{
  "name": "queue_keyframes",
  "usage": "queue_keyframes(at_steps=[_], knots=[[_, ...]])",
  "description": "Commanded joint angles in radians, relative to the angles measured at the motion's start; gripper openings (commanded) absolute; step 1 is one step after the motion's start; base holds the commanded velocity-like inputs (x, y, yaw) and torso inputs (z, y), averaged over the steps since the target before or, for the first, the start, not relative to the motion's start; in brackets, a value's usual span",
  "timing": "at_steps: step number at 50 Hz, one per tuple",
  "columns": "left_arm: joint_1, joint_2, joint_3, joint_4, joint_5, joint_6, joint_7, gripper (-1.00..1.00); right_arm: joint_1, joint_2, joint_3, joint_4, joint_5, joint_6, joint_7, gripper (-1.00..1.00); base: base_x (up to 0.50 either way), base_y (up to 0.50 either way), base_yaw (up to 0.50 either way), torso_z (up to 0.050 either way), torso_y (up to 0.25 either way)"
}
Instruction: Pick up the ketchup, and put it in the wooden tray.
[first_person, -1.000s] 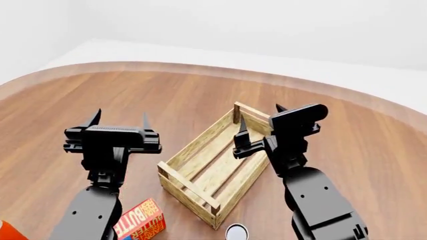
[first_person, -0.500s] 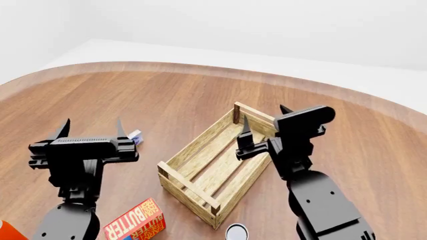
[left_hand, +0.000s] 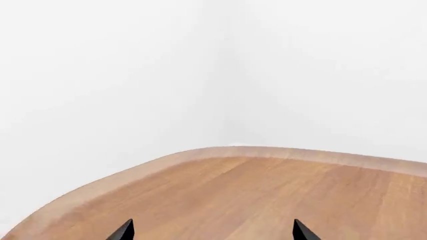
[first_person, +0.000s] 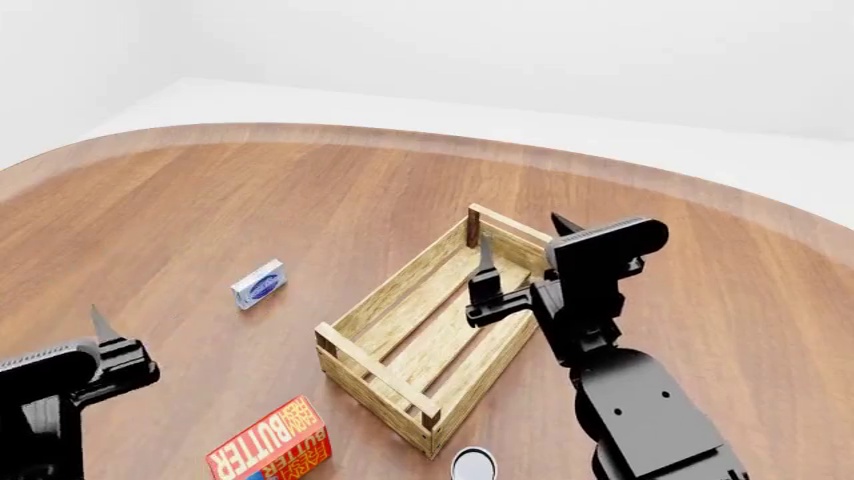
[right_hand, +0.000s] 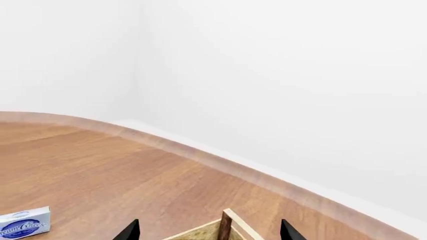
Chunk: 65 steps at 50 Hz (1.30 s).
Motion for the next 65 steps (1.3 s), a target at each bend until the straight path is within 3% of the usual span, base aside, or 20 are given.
queue_keyframes(at_steps=[1, 65], knots=[[0.1, 0.001, -0.12, 0.031, -0.013, -0.028, -0.063, 1.0, 0.001, -0.009, -0.008, 0.029, 0.008, -0.024, -0.006, 1.0, 0.0, 0.0, 0.0, 0.0, 0.0], [0.089, 0.038, -0.234, -0.118, -0.13, -0.18, -0.13, 1.0, 0.015, -0.011, -0.032, 0.076, 0.025, -0.046, 0.02, 1.0, 0.0, 0.0, 0.0, 0.0, 0.0]])
